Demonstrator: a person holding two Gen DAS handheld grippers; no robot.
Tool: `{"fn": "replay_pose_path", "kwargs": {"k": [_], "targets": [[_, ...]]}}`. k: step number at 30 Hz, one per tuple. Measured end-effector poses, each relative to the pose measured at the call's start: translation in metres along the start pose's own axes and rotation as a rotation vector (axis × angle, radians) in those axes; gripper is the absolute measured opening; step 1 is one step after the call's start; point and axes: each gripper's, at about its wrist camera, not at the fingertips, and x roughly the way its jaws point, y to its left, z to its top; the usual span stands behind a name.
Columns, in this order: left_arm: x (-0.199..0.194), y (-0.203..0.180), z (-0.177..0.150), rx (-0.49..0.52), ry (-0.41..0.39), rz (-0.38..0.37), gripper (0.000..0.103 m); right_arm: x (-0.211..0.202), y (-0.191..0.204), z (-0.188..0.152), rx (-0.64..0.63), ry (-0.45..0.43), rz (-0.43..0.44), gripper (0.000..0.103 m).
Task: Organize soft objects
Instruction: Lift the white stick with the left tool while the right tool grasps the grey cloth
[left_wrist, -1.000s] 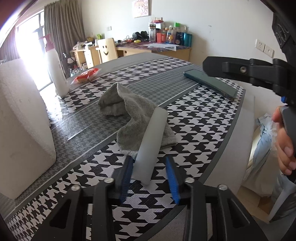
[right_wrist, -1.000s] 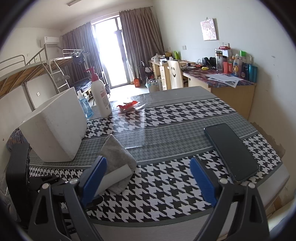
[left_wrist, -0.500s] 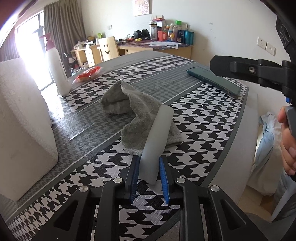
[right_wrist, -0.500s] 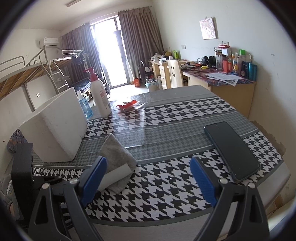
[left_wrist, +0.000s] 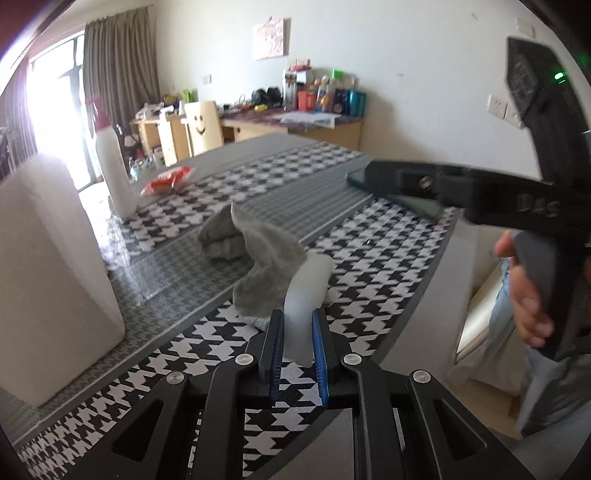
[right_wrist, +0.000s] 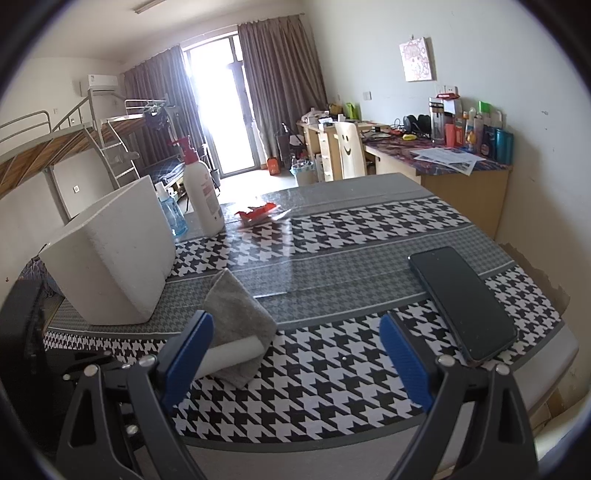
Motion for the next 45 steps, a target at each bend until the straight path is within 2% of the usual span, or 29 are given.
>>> {"fn": "replay_pose_path", "kwargs": {"k": [3, 6, 16, 30, 40, 45], "targets": [[-0.016, 0.004, 0.001, -0.012, -0.038, -0.006, 0.016, -0.001, 0.002, 0.002, 0.002, -0.008, 0.006, 0.094], [-0.029, 0.01, 0.0, -0.027, -0.068, 0.021, 0.016, 0.001, 0.004, 0.003, 0.004, -0.006, 0.008, 0.094], [-0.048, 0.031, -0.007, -0.089, -0.092, 0.094, 0.016, 0.015, 0.021, 0.007, -0.024, 0.013, 0.046, 0.094], [-0.054, 0.049, -0.013, -0.149, -0.109, 0.139, 0.016, 0.042, 0.046, 0.003, -0.073, 0.077, 0.071, 0.094], [-0.048, 0.06, -0.017, -0.169, -0.088, 0.147, 0.016, 0.061, 0.053, -0.002, -0.077, 0.124, 0.08, 0.094], [-0.045, 0.062, -0.017, -0.171, -0.081, 0.146, 0.016, 0.068, 0.055, -0.006, -0.078, 0.154, 0.07, 0.086]]}}
